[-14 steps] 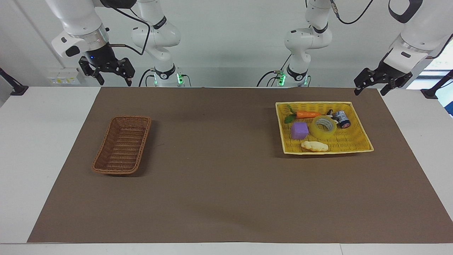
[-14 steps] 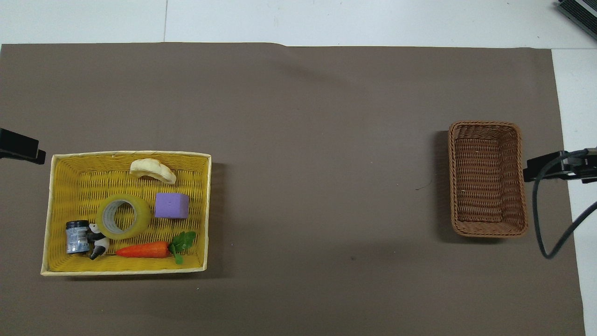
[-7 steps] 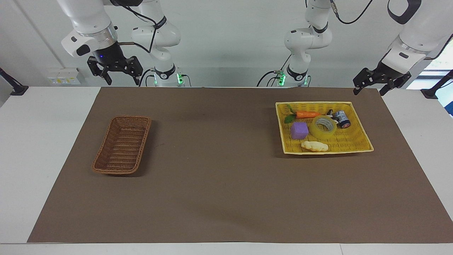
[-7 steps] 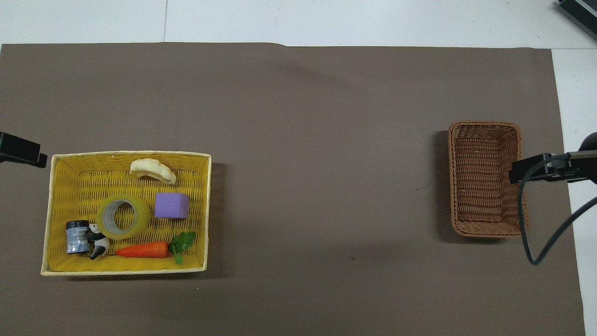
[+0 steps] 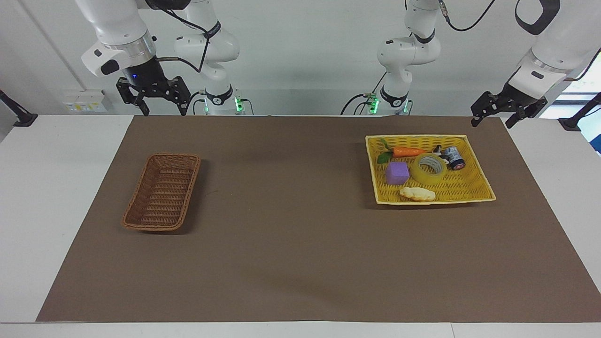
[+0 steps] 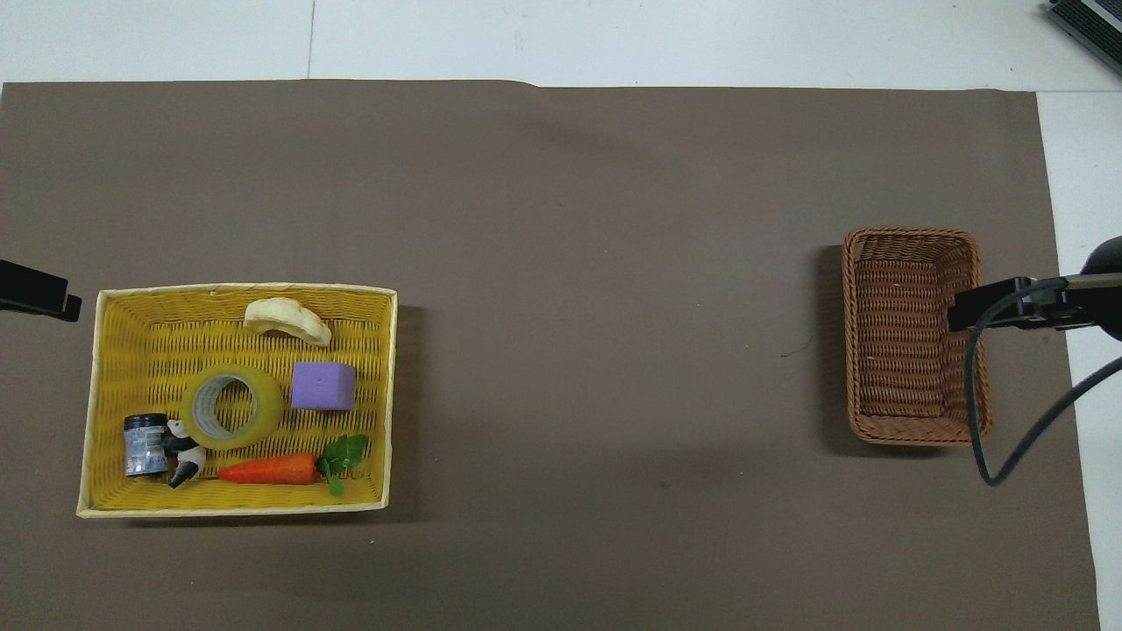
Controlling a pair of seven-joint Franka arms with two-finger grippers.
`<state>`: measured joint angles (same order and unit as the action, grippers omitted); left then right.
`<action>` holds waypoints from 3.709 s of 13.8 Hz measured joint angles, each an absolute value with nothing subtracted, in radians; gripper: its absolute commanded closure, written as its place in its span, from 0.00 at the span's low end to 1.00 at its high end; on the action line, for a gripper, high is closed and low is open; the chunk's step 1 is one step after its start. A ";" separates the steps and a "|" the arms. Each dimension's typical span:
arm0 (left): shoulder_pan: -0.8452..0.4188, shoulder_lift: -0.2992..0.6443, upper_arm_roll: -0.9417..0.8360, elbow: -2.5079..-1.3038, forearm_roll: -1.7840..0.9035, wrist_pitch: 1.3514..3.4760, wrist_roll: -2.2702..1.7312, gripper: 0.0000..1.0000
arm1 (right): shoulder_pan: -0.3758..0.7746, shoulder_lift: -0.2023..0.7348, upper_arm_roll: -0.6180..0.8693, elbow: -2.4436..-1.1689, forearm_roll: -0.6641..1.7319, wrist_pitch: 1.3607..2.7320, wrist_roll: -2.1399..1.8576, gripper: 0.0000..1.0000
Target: Move tape to another basket
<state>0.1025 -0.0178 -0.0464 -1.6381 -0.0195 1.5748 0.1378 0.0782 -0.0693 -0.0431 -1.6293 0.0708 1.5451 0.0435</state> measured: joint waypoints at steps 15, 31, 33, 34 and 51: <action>0.112 -0.022 -0.047 -2.251 -0.019 2.167 0.148 0.00 | 0.236 -0.005 -0.036 -1.749 0.216 1.771 0.089 0.00; 0.111 -0.039 -0.052 -2.388 -0.019 2.231 0.164 1.00 | 0.438 0.104 -0.034 -1.790 0.485 2.080 0.373 0.00; 0.111 -0.042 -0.051 -2.341 -0.019 2.166 0.164 1.00 | 0.440 0.105 -0.034 -1.793 0.530 2.117 0.396 0.00; 0.111 -0.045 -0.051 -2.311 -0.019 2.127 0.163 1.00 | 0.444 0.107 -0.034 -1.795 0.542 2.137 0.413 0.00; -0.127 -0.040 -0.075 -2.039 -0.336 1.931 -0.102 1.00 | 0.530 0.116 -0.033 -1.800 0.578 2.193 0.566 0.00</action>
